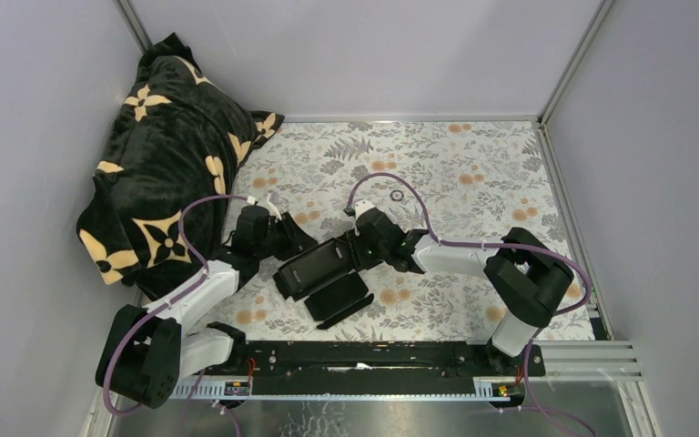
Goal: Fold the paper box
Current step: Fold the paper box at the center of the board.
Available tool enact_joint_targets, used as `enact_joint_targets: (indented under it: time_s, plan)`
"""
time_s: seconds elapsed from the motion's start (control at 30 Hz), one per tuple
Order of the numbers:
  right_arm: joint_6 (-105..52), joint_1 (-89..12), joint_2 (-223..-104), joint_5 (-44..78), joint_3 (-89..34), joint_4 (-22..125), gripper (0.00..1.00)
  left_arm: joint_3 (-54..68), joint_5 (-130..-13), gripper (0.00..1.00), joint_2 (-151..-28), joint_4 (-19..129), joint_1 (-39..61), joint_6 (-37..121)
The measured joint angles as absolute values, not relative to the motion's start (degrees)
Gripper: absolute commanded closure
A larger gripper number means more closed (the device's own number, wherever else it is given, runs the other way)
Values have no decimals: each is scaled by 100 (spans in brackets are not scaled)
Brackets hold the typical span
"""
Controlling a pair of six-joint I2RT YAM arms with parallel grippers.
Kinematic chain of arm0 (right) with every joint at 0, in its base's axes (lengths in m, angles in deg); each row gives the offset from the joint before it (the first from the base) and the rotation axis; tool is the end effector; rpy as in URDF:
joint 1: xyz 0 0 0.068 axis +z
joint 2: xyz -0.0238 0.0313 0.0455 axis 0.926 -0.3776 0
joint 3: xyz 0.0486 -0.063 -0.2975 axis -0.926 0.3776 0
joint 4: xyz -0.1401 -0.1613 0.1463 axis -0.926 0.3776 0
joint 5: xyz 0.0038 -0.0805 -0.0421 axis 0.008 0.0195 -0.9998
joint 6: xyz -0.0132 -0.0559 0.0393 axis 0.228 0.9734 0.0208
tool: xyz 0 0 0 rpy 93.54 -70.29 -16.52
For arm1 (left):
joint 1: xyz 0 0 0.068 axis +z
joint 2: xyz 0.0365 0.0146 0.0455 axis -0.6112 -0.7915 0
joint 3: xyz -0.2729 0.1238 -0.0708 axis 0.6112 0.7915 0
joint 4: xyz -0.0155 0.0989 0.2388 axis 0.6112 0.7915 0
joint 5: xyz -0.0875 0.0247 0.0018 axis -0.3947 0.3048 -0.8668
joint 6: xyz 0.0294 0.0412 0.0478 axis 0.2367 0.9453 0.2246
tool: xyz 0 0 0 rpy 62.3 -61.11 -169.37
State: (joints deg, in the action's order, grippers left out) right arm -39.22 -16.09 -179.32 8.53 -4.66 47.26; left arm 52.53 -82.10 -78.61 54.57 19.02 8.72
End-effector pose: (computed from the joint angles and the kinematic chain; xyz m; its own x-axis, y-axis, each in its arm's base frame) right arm 0.2299 0.2905 0.1995 -0.6401 -0.2762 -0.7169 -0.6031 0.7587 0.2462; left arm 0.2067 -0.0892 0.2088 -0.7803 -0.4367 -0.4477 0.0067 0.7100 -0.7042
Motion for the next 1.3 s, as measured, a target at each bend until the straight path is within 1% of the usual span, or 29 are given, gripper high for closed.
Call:
enact_joint_targets:
  time_s: [0.43,0.47,0.57,0.7,1.07,1.3]
  plan:
    - [-4027,-1609,-17937,1155,-324,4603,67,5275,-8210,65,-7859,5457,1900,869]
    - [-4032,-1609,-17937,1190,-322,4573,68,5275,-8210,65,-7859,5457,1902,869]
    - [-4045,-1609,-17939,1227,-324,4540,77,5275,-8210,65,-7859,5457,1902,869]
    - [-4064,-1609,-17976,1310,-324,4481,81,5275,-8210,65,-7859,5461,1902,872]
    - [-4016,-1602,-18007,1247,-324,4466,83,5275,-8210,65,-7859,5546,1900,872]
    - [-3839,-1532,-18007,888,-344,4531,83,5272,-8208,65,-7859,5546,1823,854]
